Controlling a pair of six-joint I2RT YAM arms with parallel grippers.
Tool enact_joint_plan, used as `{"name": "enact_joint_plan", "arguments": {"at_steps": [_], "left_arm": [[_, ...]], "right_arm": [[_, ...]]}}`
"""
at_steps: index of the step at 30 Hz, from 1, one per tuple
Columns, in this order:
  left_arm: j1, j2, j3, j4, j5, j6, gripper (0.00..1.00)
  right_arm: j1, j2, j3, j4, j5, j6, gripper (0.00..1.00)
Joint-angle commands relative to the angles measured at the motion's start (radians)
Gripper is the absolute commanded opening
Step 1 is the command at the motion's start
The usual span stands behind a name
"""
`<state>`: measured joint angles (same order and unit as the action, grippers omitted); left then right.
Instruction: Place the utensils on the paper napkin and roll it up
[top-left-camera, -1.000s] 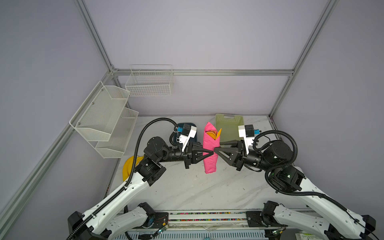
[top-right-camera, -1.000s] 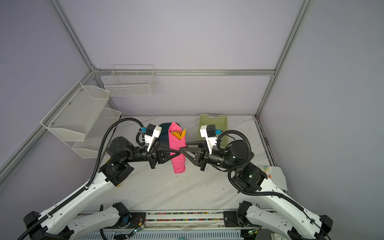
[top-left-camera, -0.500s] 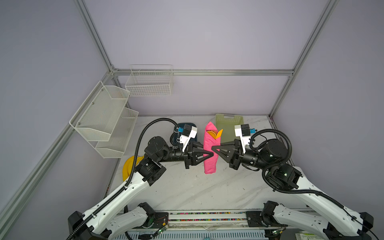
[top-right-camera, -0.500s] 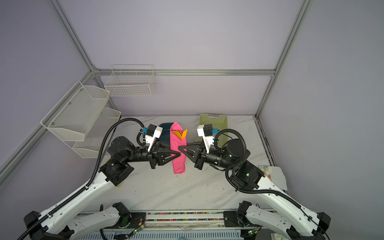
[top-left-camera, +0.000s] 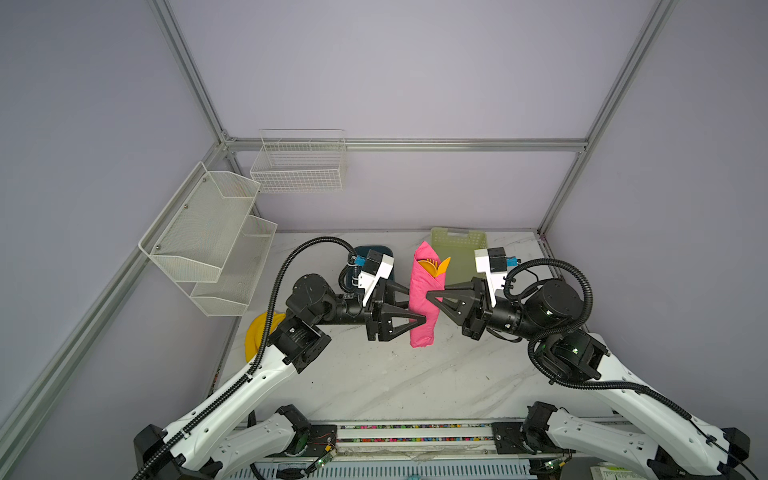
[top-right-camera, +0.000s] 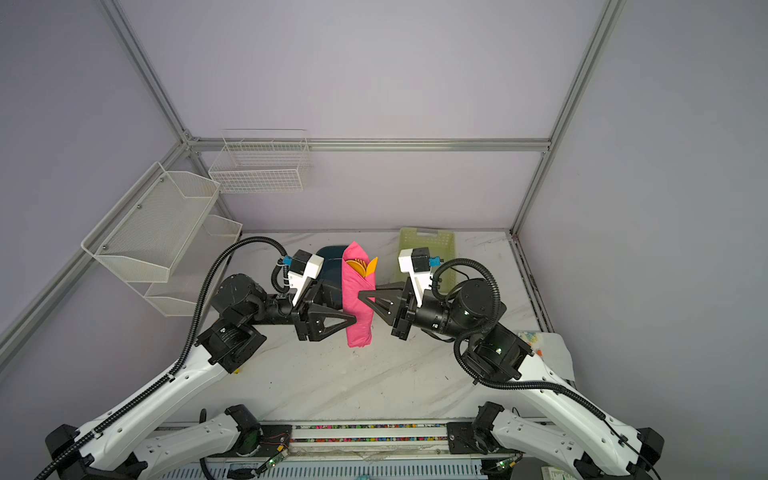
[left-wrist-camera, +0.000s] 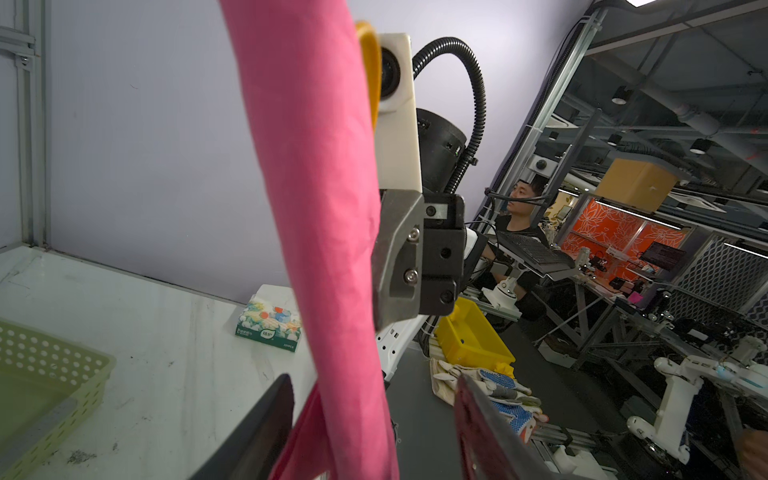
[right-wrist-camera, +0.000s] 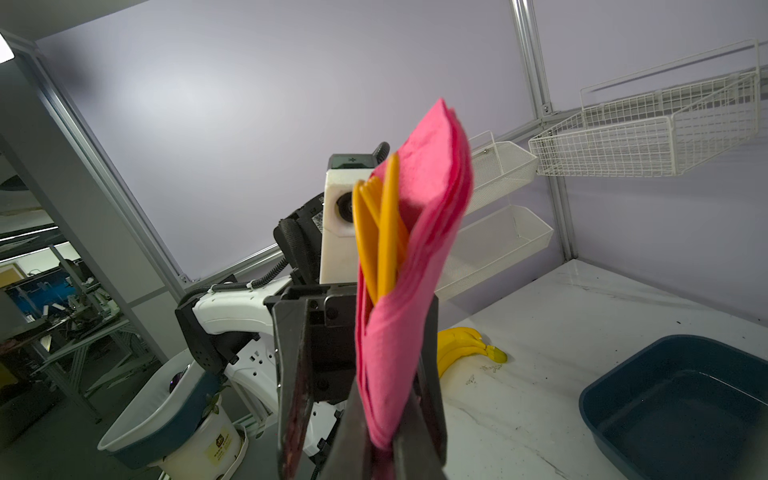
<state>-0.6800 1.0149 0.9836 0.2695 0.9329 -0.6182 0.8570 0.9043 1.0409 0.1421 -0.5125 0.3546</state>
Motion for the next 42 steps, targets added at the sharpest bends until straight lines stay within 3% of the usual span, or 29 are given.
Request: {"name": "enact_joint_plan", "arguments": {"at_steps": [1, 9, 23, 27, 29, 31, 42], "left_arm": [[-0.026, 0.024, 0.046, 0.045, 0.05, -0.015, 0.62], [-0.034, -0.008, 0.015, 0.068, 0.048, -0.017, 0.53], [-0.035, -0.059, 0.009, -0.036, 0.0, 0.045, 0.19], [-0.034, -0.07, 0.026, -0.116, -0.07, 0.106, 0.11], [-0.035, -0.075, 0.03, -0.132, -0.098, 0.125, 0.1], [-0.035, -0.078, 0.03, -0.136, -0.117, 0.135, 0.09], [-0.034, -0.076, 0.03, -0.174, -0.174, 0.158, 0.08]], "right_arm": [[-0.005, -0.001, 0.02, 0.053, -0.015, 0.006, 0.0], [-0.004, -0.018, 0.026, -0.017, 0.037, -0.019, 0.0], [-0.005, -0.024, 0.023, -0.045, 0.032, -0.014, 0.0], [-0.005, -0.02, 0.023, -0.05, -0.006, 0.009, 0.1], [-0.005, -0.023, 0.021, -0.065, 0.005, 0.013, 0.25], [-0.005, -0.032, 0.017, -0.081, 0.027, 0.014, 0.32], [-0.005, -0.034, 0.014, -0.096, 0.072, 0.032, 0.35]]}}
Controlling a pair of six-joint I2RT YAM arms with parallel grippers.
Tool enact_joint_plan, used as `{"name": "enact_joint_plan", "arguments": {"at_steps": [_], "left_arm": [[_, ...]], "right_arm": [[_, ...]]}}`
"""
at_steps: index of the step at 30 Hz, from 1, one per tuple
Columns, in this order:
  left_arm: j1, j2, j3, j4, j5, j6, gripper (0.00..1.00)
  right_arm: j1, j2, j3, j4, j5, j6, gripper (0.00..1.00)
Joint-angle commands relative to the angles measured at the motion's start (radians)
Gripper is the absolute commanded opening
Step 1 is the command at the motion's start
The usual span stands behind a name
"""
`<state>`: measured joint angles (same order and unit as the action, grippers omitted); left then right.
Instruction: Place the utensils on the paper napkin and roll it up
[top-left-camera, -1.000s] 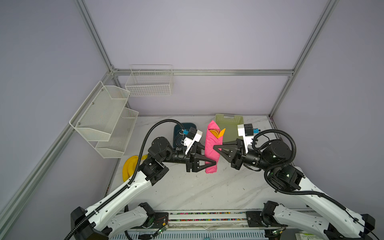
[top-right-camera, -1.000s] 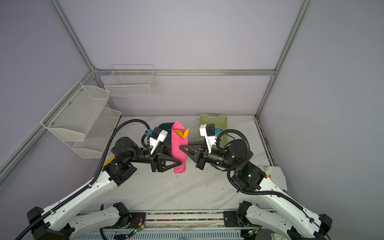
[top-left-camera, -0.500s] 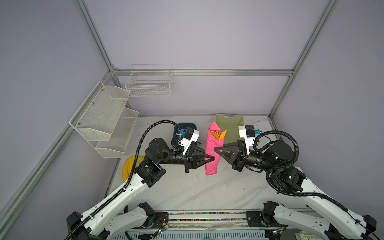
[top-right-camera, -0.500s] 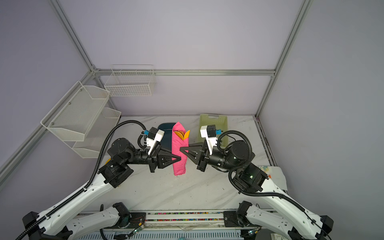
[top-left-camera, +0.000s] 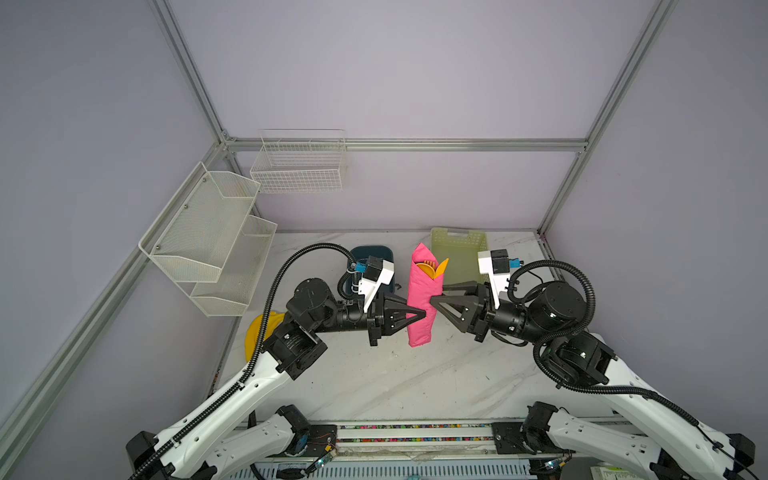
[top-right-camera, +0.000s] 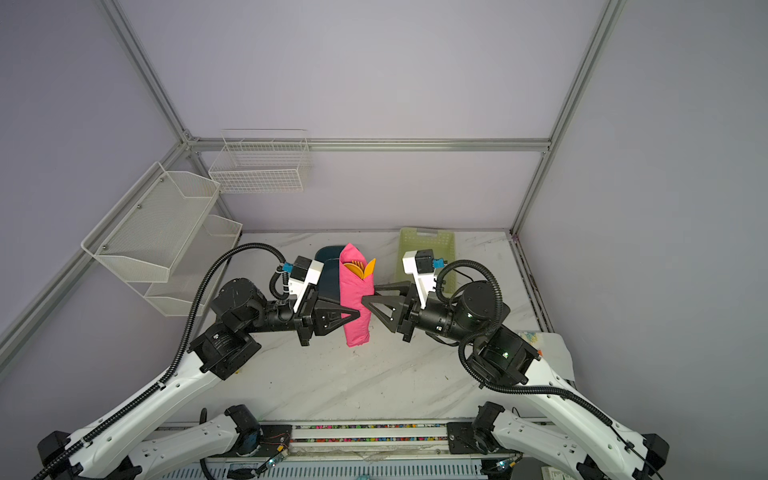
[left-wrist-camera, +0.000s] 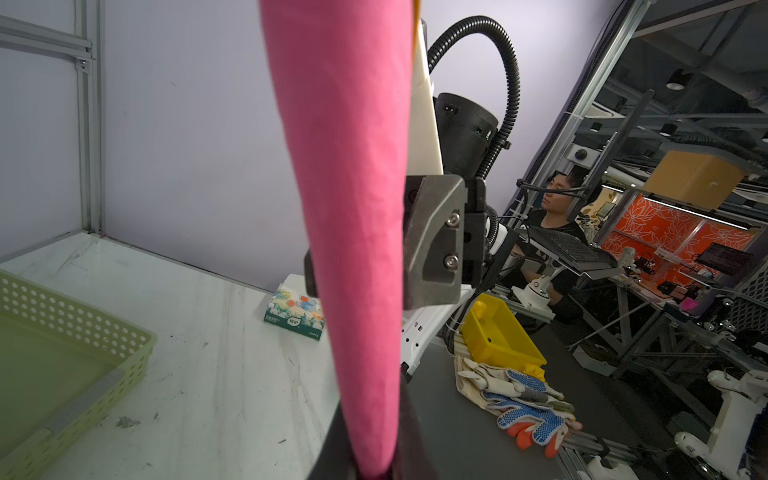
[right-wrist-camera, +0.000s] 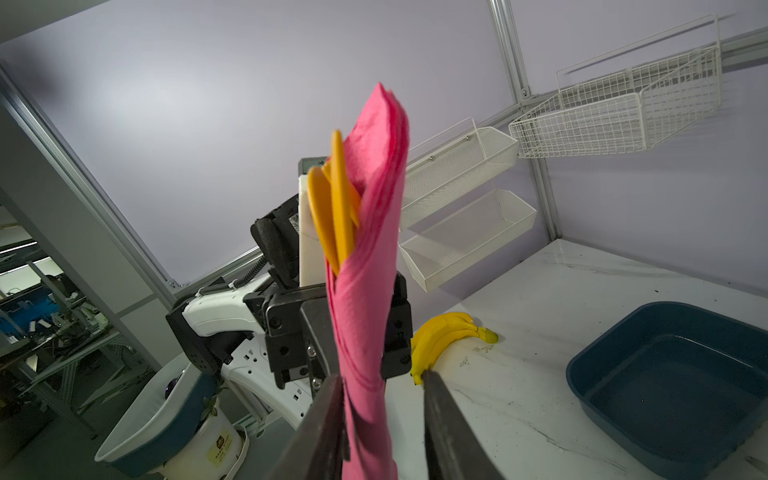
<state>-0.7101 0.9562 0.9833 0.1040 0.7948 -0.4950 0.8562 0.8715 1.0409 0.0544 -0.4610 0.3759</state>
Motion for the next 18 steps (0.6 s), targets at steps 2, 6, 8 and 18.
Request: {"name": "enact_joint_plan", "arguments": {"at_steps": [2, 6, 8, 18], "left_arm": [[-0.004, -0.019, 0.035, -0.027, -0.052, 0.047, 0.08], [-0.005, -0.014, 0.044, -0.051, -0.063, 0.059, 0.08], [-0.005, -0.015, 0.043, -0.053, -0.066, 0.06, 0.08], [-0.005, -0.017, 0.043, -0.06, -0.083, 0.062, 0.09]], "right_arm": [[-0.005, 0.006, 0.023, -0.022, 0.041, 0.011, 0.34], [-0.004, 0.019, 0.032, -0.032, 0.052, 0.009, 0.31], [-0.004, 0.022, 0.034, -0.036, 0.056, 0.009, 0.3], [-0.004, 0.035, 0.041, -0.043, 0.073, 0.009, 0.16]]}}
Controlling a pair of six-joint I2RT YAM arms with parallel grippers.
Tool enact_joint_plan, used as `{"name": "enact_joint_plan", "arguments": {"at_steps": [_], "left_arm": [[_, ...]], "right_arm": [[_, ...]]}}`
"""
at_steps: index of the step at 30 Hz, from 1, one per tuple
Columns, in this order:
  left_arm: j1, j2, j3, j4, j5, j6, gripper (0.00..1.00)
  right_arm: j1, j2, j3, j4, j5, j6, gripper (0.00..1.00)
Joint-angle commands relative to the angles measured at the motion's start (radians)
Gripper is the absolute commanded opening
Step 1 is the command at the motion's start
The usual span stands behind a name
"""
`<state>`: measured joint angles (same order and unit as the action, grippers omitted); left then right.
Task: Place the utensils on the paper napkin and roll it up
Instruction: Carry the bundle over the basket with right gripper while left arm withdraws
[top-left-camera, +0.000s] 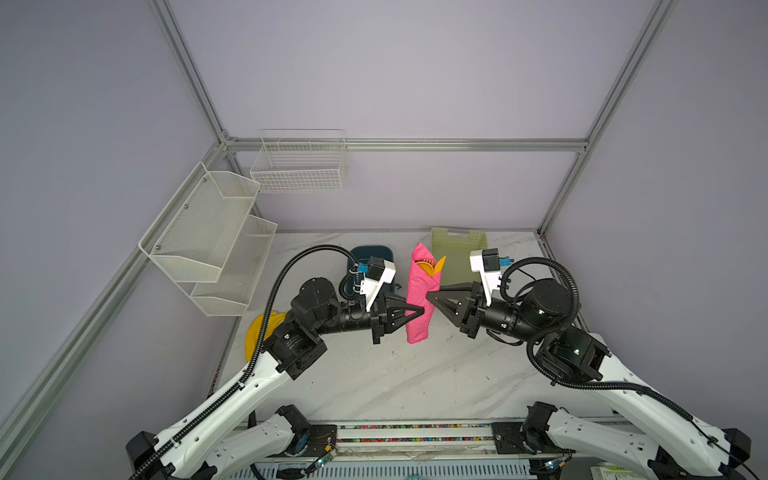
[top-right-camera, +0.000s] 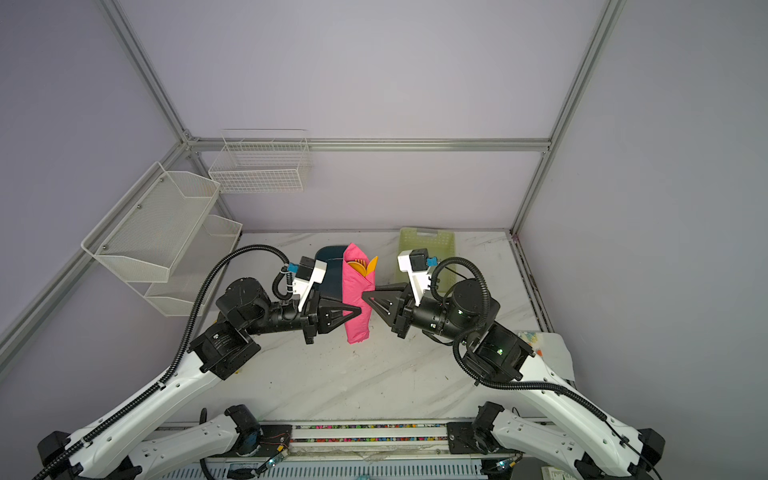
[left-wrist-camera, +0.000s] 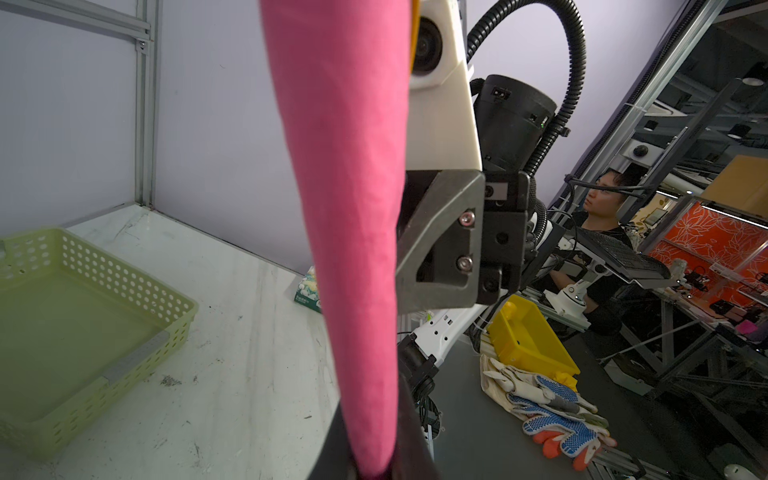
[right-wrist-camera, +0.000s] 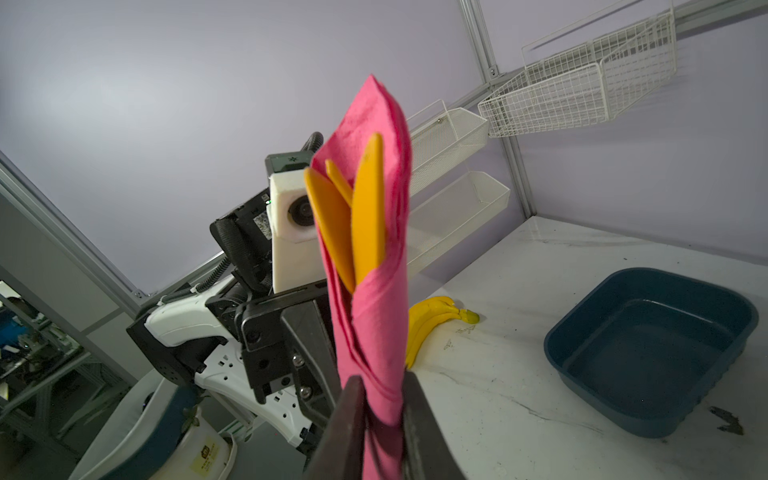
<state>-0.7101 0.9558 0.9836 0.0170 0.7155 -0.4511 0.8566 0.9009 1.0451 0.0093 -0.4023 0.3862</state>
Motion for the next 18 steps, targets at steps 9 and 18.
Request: {"name": "enact_joint_plan", "arguments": {"at_steps": [9, 18], "left_arm": [[-0.002, -0.028, 0.042, 0.002, -0.052, 0.021, 0.22], [0.011, -0.086, 0.043, -0.178, -0.214, 0.089, 0.37]], "right_arm": [[-0.005, 0.019, 0.061, 0.002, 0.006, -0.001, 0.02], [-0.01, 0.043, 0.079, -0.022, 0.053, -0.053, 0.0]]}}
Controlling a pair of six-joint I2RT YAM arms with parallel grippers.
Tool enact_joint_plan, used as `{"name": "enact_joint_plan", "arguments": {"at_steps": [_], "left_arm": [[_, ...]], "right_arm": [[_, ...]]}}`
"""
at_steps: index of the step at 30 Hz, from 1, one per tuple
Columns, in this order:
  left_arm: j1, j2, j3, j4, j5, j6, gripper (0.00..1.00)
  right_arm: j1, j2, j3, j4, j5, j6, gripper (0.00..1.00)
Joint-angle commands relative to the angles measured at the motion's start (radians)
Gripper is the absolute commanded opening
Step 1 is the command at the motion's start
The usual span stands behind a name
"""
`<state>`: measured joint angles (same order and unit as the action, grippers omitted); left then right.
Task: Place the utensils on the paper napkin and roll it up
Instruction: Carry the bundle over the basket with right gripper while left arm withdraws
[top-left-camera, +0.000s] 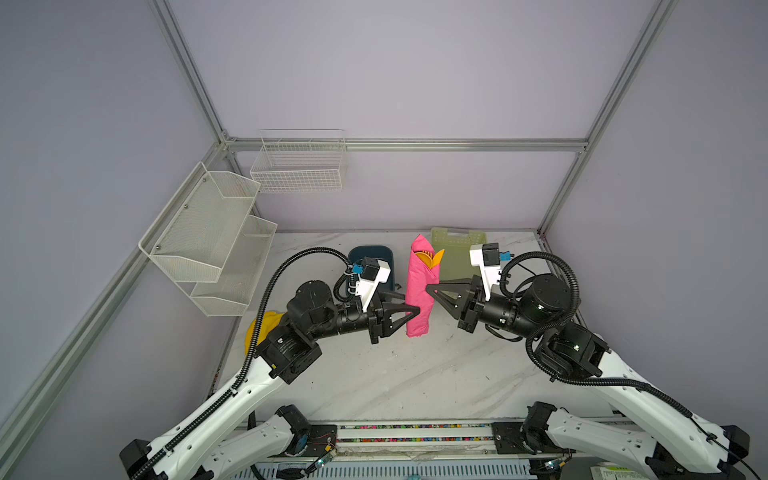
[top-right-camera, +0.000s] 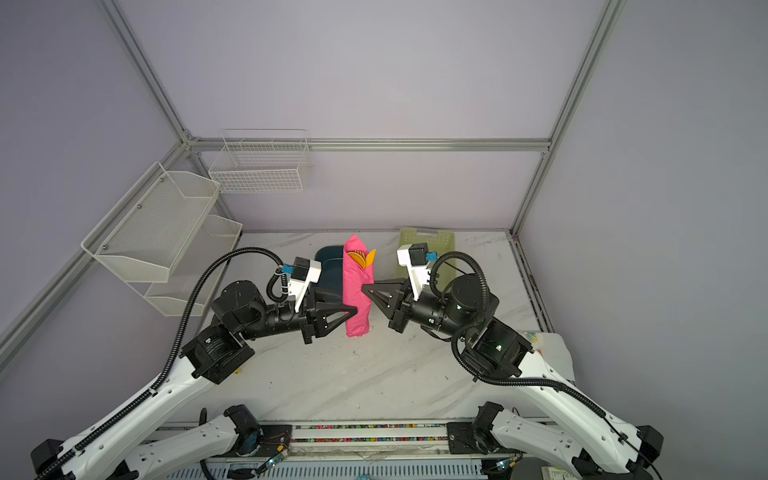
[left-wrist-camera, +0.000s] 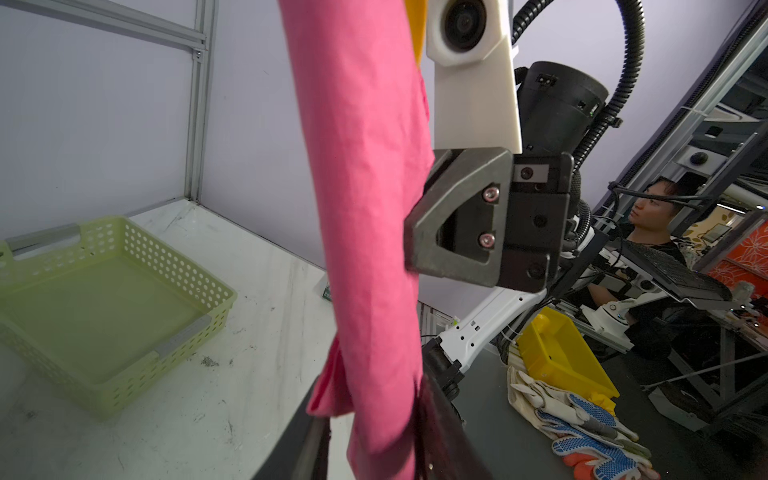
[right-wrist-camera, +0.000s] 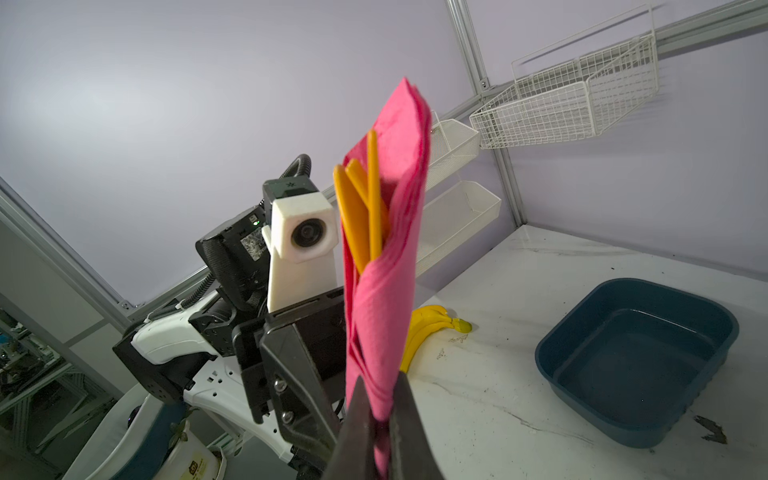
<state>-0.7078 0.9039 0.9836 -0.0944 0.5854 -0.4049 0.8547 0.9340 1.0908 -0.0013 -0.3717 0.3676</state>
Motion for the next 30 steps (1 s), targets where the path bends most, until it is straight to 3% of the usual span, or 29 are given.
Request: {"name": "enact_joint_plan", "arguments": {"at_steps": [1, 4, 12, 18, 23, 30], "left_arm": [[0.015, -0.046, 0.038, -0.09, -0.107, 0.049, 0.37], [0.035, -0.075, 0.032, -0.153, -0.152, 0.064, 0.38], [0.091, -0.141, 0.02, -0.292, -0.258, 0.126, 0.39], [0.148, -0.118, 0.062, -0.417, -0.328, 0.249, 0.43], [0.174, -0.073, 0.052, -0.423, -0.399, 0.316, 0.47], [0.197, -0.019, -0.025, -0.35, -0.471, 0.368, 0.48]], "right_arm": [[-0.012, 0.019, 0.038, -0.02, 0.024, -0.044, 0.0], [-0.044, 0.05, 0.053, -0.044, 0.012, -0.069, 0.0], [-0.235, 0.185, 0.085, -0.046, -0.157, -0.111, 0.0], [-0.411, 0.347, 0.138, -0.043, -0.299, -0.143, 0.0], [-0.546, 0.512, 0.202, -0.039, -0.405, -0.151, 0.0], [-0.674, 0.711, 0.295, -0.055, -0.454, -0.119, 0.0]]}}
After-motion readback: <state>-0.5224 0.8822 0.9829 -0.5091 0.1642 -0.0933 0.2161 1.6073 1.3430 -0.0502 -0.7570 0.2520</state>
